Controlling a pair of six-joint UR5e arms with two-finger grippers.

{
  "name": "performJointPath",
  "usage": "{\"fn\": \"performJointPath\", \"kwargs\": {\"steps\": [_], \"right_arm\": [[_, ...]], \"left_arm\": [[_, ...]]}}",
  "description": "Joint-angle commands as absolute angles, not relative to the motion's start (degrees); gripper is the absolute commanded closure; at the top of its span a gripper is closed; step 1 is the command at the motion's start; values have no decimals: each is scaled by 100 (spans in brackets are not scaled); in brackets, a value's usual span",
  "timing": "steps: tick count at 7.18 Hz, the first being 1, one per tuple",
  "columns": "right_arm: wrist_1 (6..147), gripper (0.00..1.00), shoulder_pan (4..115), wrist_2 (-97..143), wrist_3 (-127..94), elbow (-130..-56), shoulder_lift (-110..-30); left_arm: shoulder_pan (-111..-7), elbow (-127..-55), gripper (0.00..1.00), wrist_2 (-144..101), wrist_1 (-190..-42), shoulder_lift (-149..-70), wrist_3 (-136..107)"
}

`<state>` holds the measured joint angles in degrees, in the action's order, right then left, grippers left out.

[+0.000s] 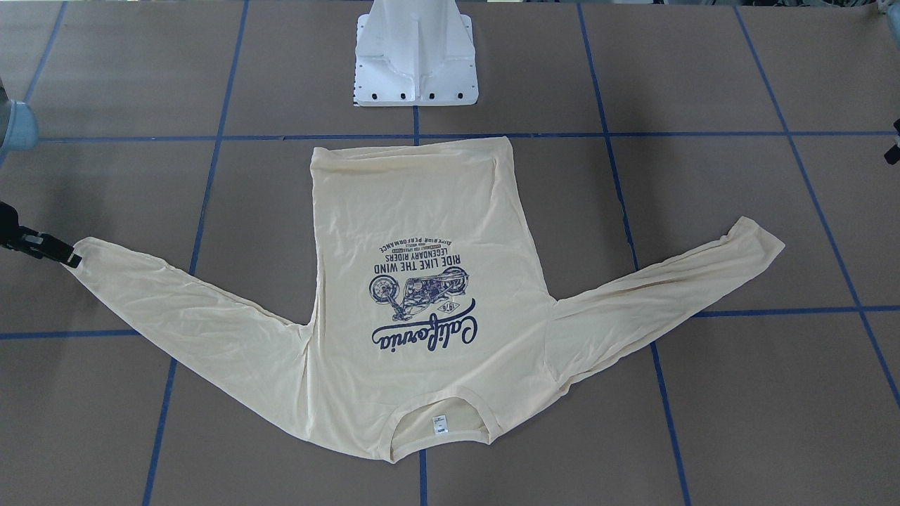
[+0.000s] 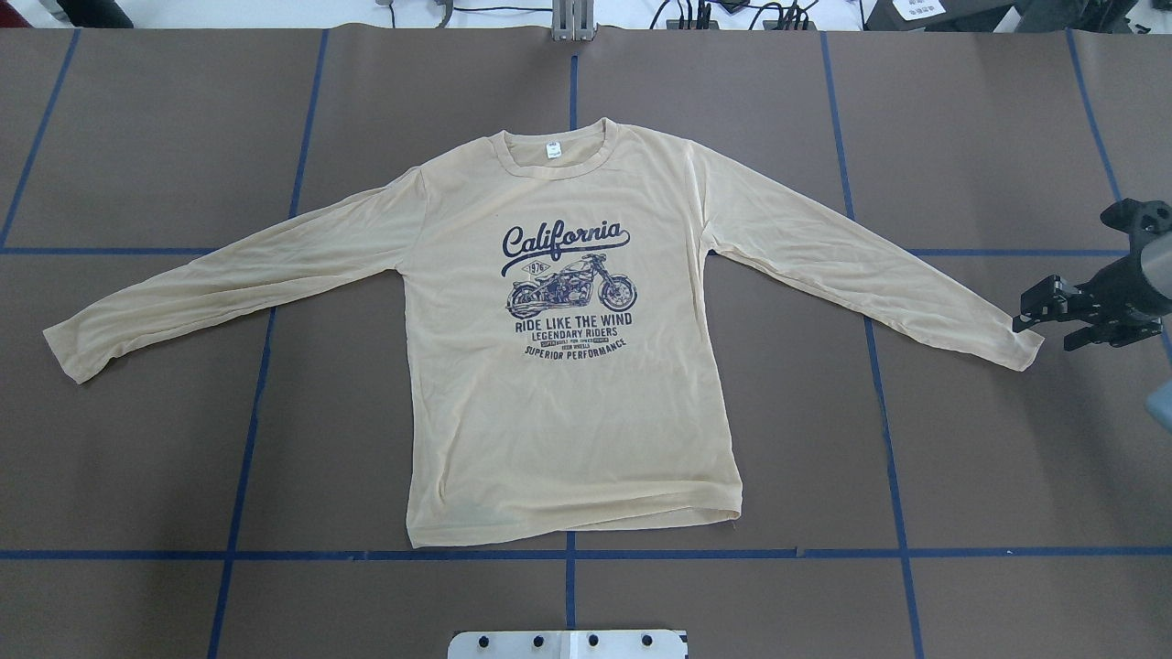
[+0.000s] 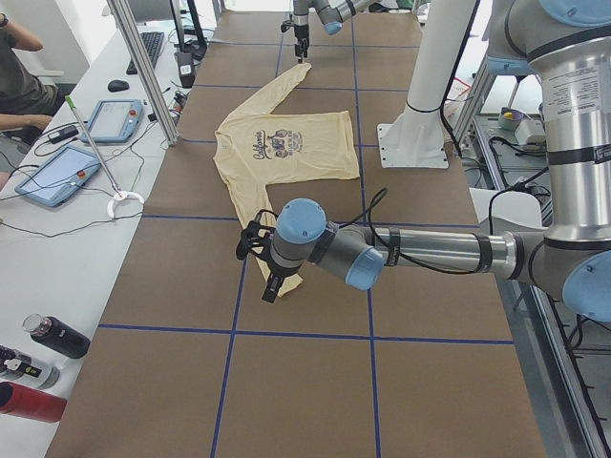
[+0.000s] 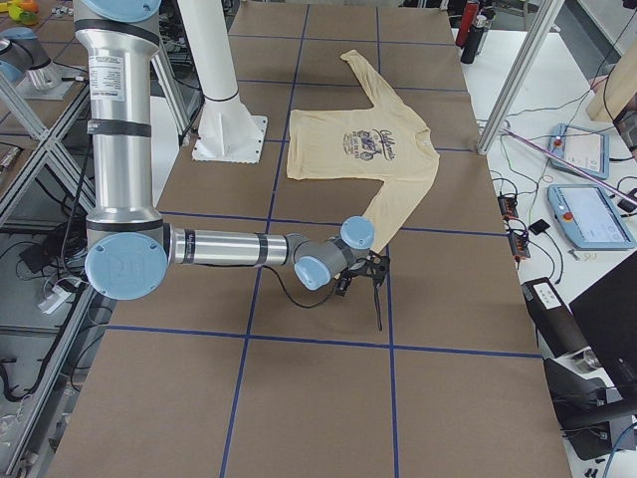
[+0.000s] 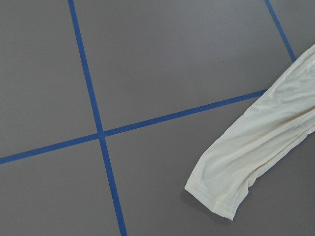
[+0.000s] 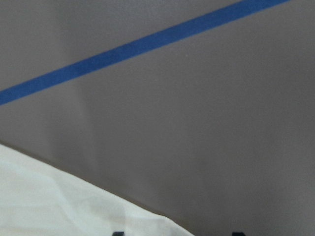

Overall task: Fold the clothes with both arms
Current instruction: 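Lower the right gripper onto the sleeve cuff nearest it and grasp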

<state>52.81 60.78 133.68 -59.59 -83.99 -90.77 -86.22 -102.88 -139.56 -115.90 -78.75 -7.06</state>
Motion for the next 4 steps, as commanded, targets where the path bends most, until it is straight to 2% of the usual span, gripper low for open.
{"fn": "performJointPath", "kwargs": {"steps": [1, 2, 3, 4], "right_arm": [[5282, 23, 6056, 13368, -5959, -8394, -9070], [5282, 27, 6047, 13368, -5959, -8394, -9062], [5282, 44, 6047, 13377, -5959, -8394, -9062], [5291, 68, 6047, 13386, -5959, -8385, -9044]], "left_arm": [[-8622, -10283, 0, -13957, -11593, -7875, -686], [-8622, -10283, 0, -13957, -11601, -7875, -677], [-8622, -10283, 0, -13957, -11602, -7875, -677], [-8622, -10283, 0, -13957, -11602, -7875, -677]]}}
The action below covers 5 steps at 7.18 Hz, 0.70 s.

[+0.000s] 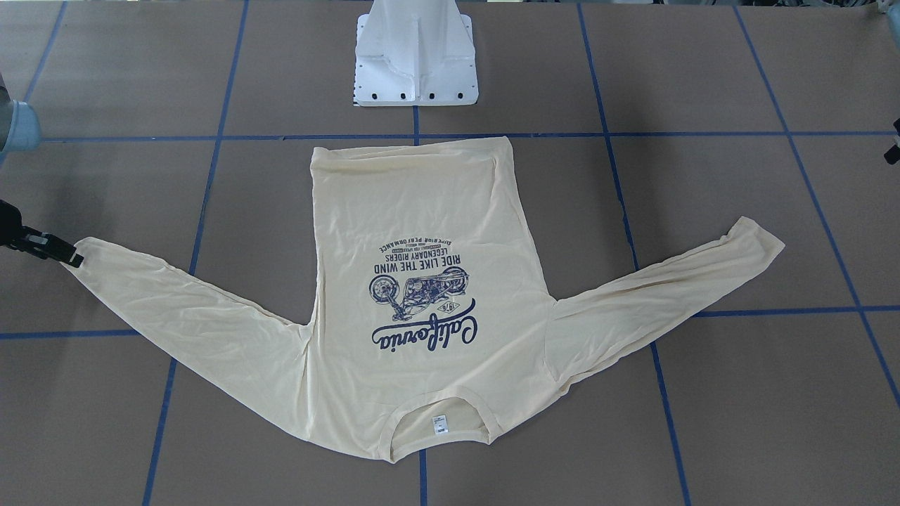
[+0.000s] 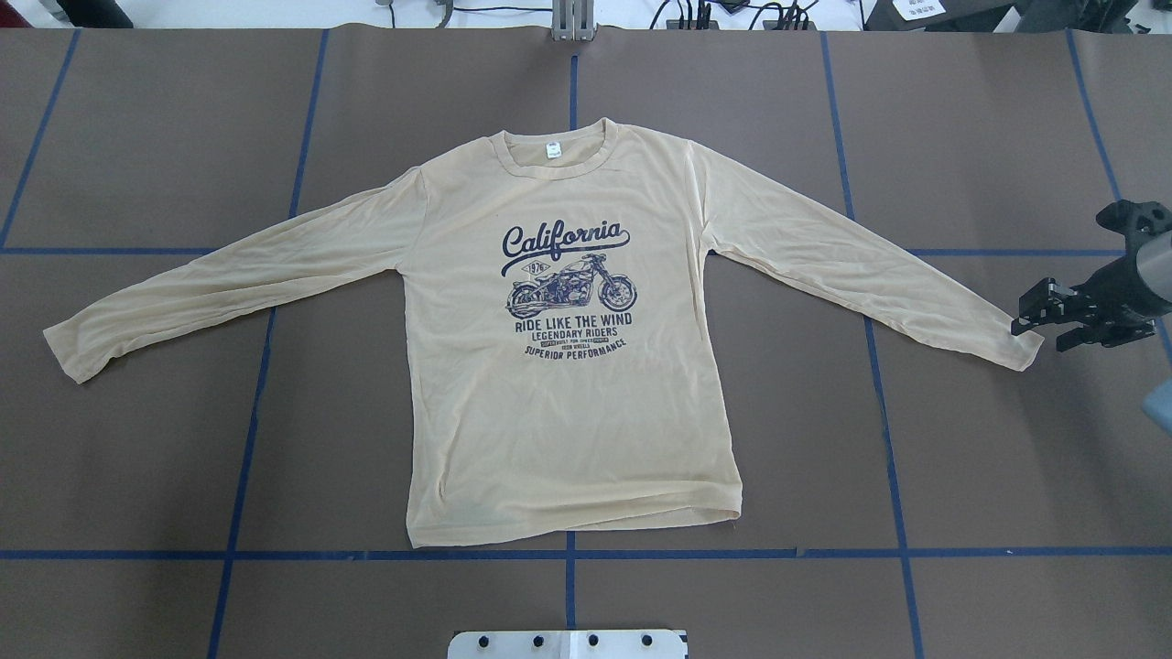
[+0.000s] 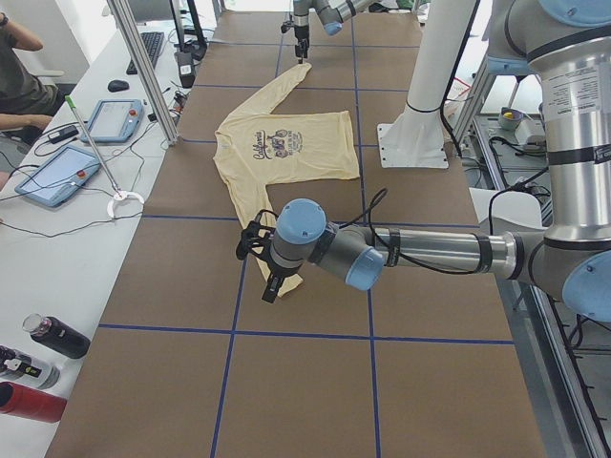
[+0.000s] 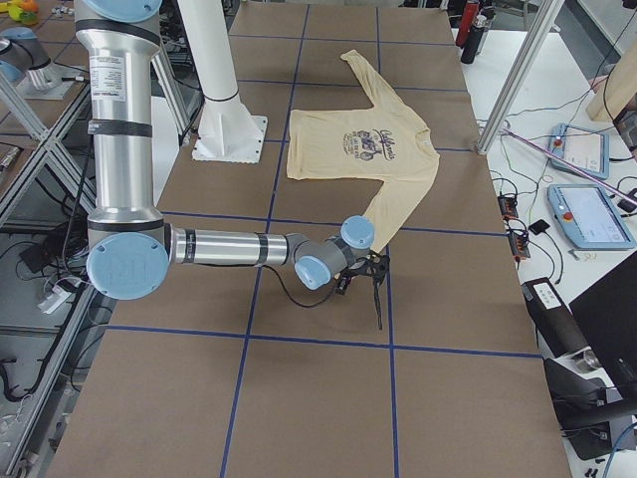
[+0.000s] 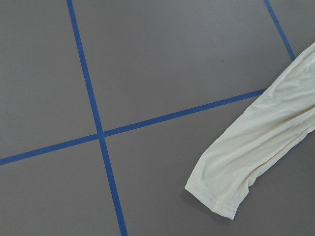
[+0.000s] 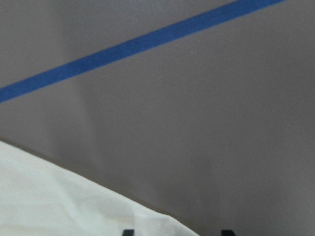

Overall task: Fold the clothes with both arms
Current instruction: 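Lower the right gripper onto the sleeve cuff nearest it and grasp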

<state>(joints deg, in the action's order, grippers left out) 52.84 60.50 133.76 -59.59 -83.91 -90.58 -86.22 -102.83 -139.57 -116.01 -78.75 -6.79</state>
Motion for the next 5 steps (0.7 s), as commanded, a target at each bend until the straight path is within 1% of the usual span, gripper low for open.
{"fn": "performJointPath", "kwargs": {"steps": [1, 2, 4, 5], "right_arm": [[5300, 84, 6047, 13394, -5950, -8376, -9018], [5300, 84, 6047, 13403, -5950, -8367, -8991], [5309, 100, 6047, 13421, -5950, -8367, -8991], [5291, 100, 6056, 13517, -5950, -8402, -9017]], "left_arm": [[-8622, -10283, 0, -13957, -11602, -7875, -677], [-8622, -10283, 0, -13957, -11610, -7875, -677], [-8622, -10283, 0, -13957, -11610, -7875, -677], [-8622, -10283, 0, -13957, -11610, -7875, -668]]}}
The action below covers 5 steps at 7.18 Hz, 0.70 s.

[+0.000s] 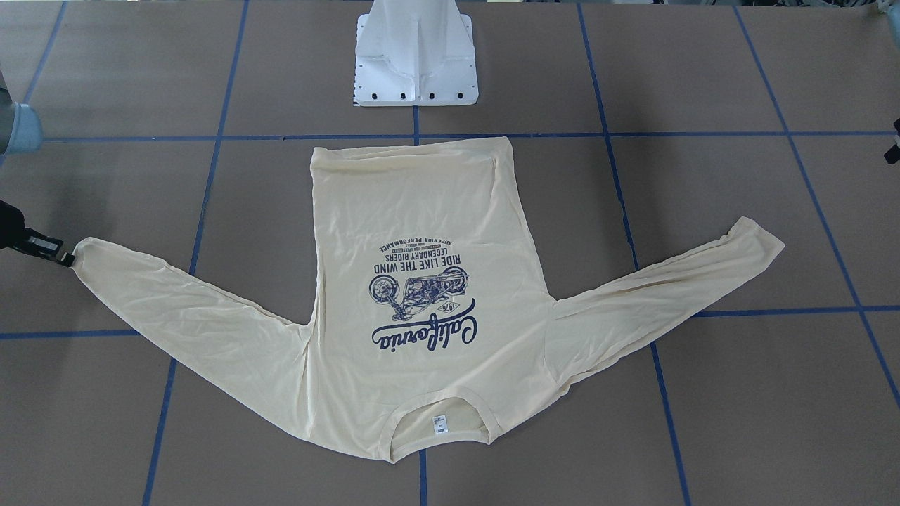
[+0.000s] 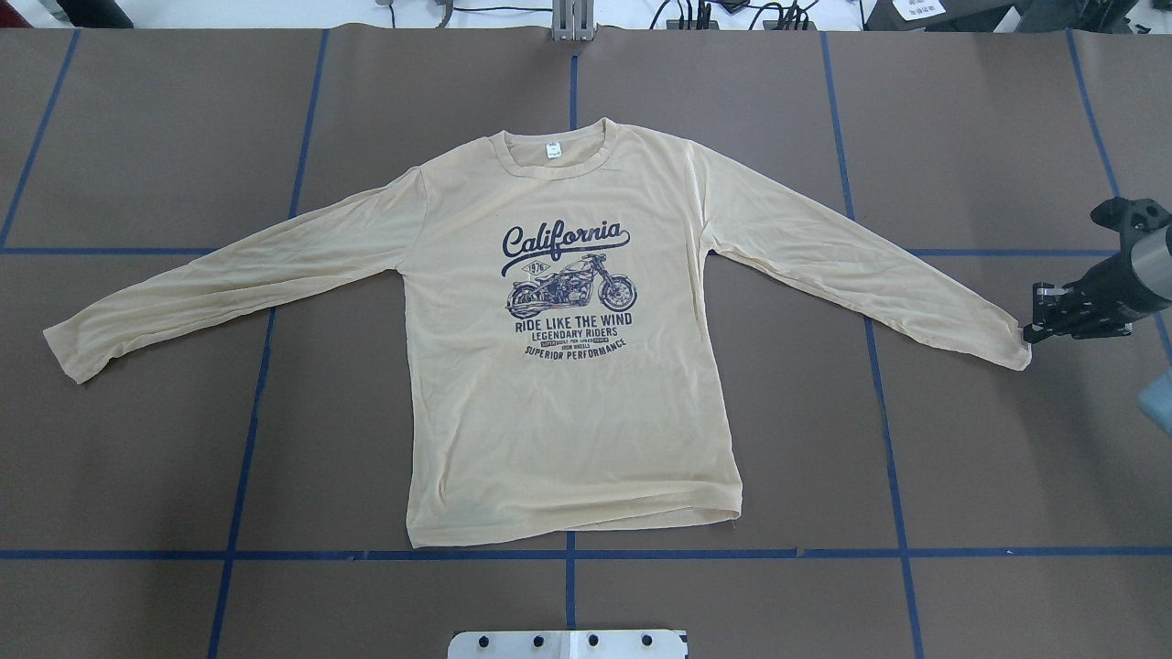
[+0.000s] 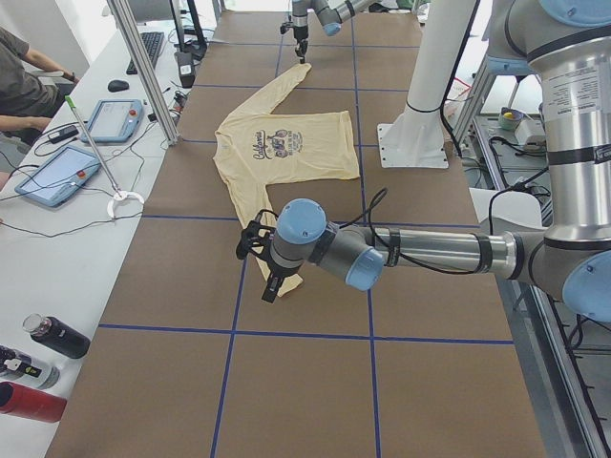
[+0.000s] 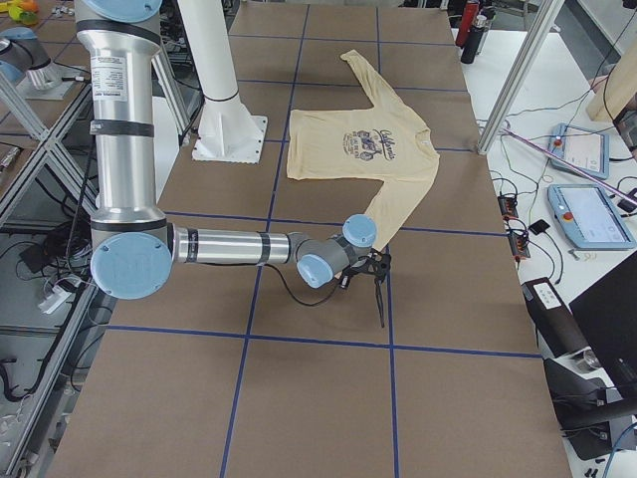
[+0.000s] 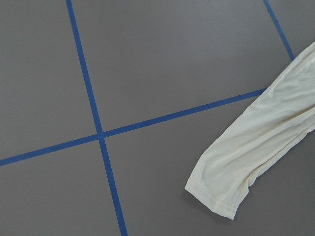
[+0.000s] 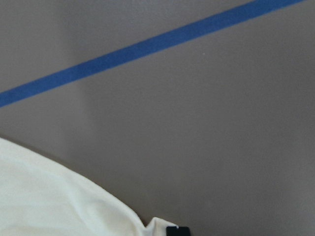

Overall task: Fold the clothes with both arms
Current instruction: 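Lower the right gripper onto the sleeve cuff nearest it and grasp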

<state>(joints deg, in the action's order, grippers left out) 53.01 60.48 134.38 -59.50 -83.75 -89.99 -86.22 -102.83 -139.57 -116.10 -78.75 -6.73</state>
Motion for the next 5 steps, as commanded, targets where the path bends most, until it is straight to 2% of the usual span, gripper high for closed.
{"fn": "performJointPath", "kwargs": {"steps": [1, 3, 5], "right_arm": [[5291, 100, 6064, 13561, -5950, -8428, -9044], [5282, 100, 6204, 13701, -5941, -8577, -9131], [5335, 100, 6266, 13807, -5950, -9277, -9473]], "left_arm": [[-8622, -10283, 0, -13957, -11610, -7875, -677], [-8622, -10283, 0, -13957, -11610, -7875, -677], [-8622, -10283, 0, -13957, -11610, -7875, -677]]}}
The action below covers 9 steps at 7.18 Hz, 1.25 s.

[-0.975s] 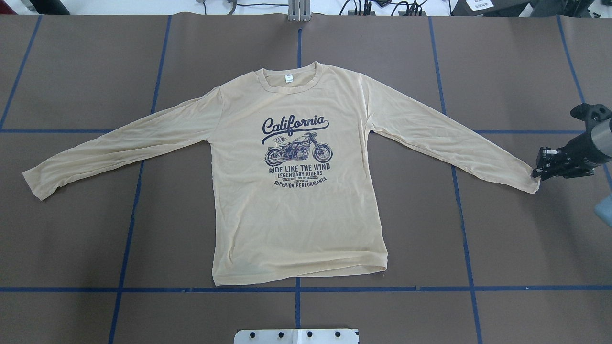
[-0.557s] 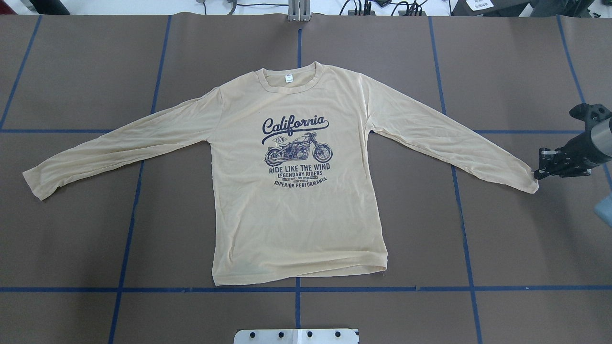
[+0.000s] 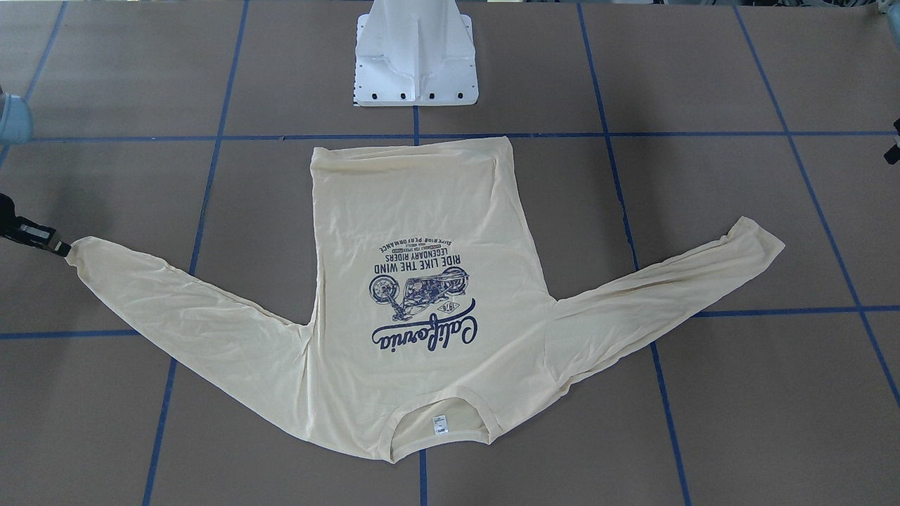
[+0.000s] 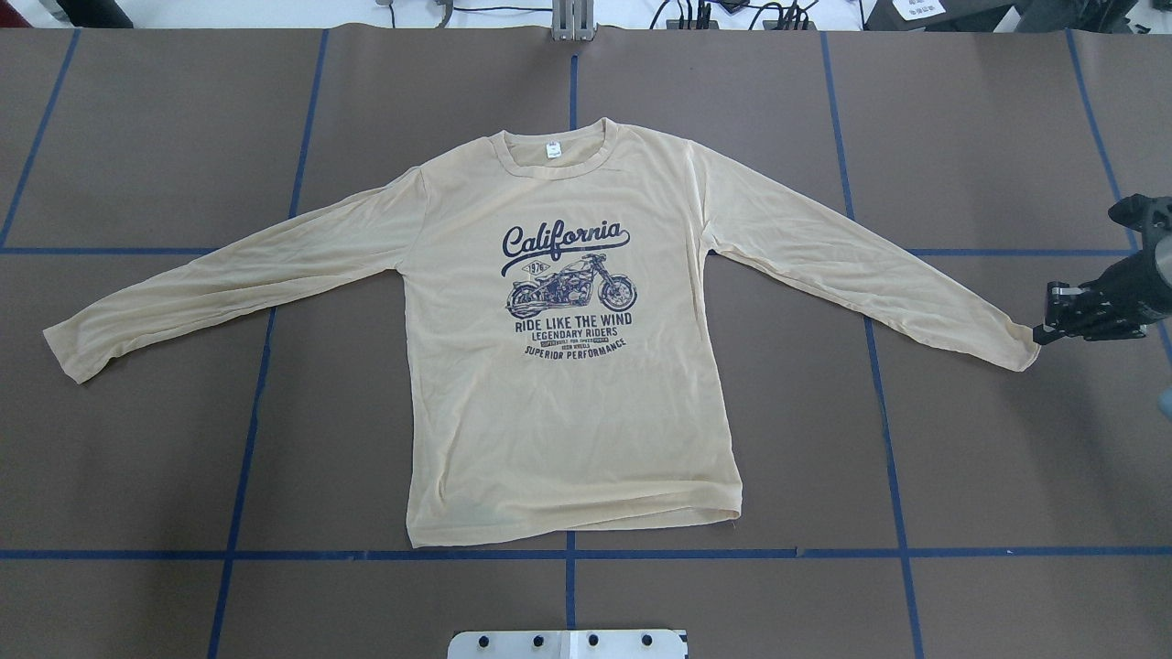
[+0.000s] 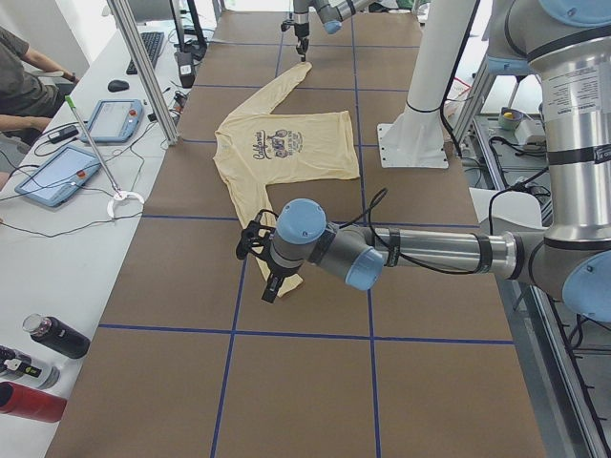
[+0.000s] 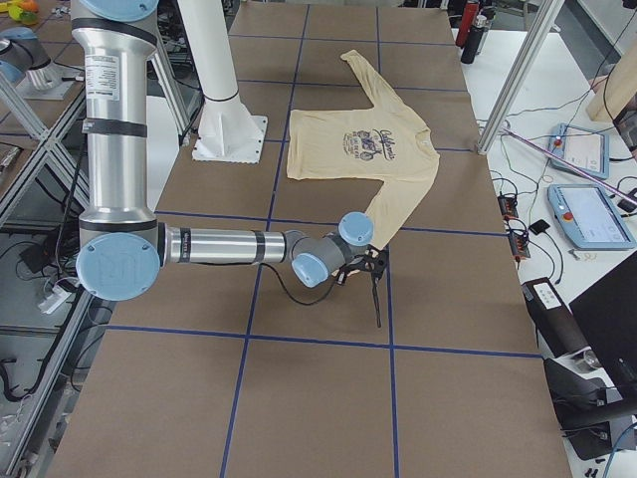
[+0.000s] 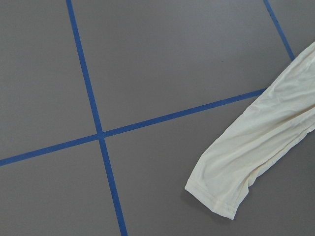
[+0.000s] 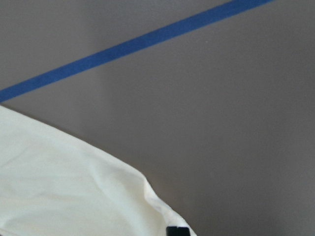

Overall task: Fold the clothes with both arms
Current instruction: 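Carry the grasped sleeve across the shirt body toward the collar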

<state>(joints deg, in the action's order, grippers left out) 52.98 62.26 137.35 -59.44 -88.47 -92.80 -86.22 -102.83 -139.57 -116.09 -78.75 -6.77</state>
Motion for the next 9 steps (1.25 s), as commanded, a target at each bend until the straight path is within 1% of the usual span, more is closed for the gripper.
{"fn": "performJointPath", "kwargs": {"steps": [1, 2, 4, 5, 7, 8, 9], "right_arm": [[5370, 100, 6267, 13825, -5959, -9534, -9440], [5370, 100, 6240, 13834, -6090, -9667, -9274], [5501, 100, 6031, 13773, -7769, -9642, -8101], [5719, 100, 5760, 13616, -8170, -9598, -7599], [6858, 100, 5346, 12950, -8296, -9572, -6510], [7282, 100, 5196, 12720, -8480, -9371, -5991], [7243, 100, 5116, 12518, -8586, -8917, -5516]], "left_arm": [[-8622, -10283, 0, -13957, -11610, -7875, -677], [-8622, -10283, 0, -13957, -11610, -7875, -677], [-8622, -10283, 0, -13966, -11619, -7875, -677], [-8622, -10275, 0, -13948, -11671, -7875, -668], [-8622, -10274, 0, -13948, -11725, -7875, -668], [-8622, -10274, 0, -13948, -11725, -7875, -668], [-8622, -10266, 0, -13948, -11716, -7875, -668]]}}
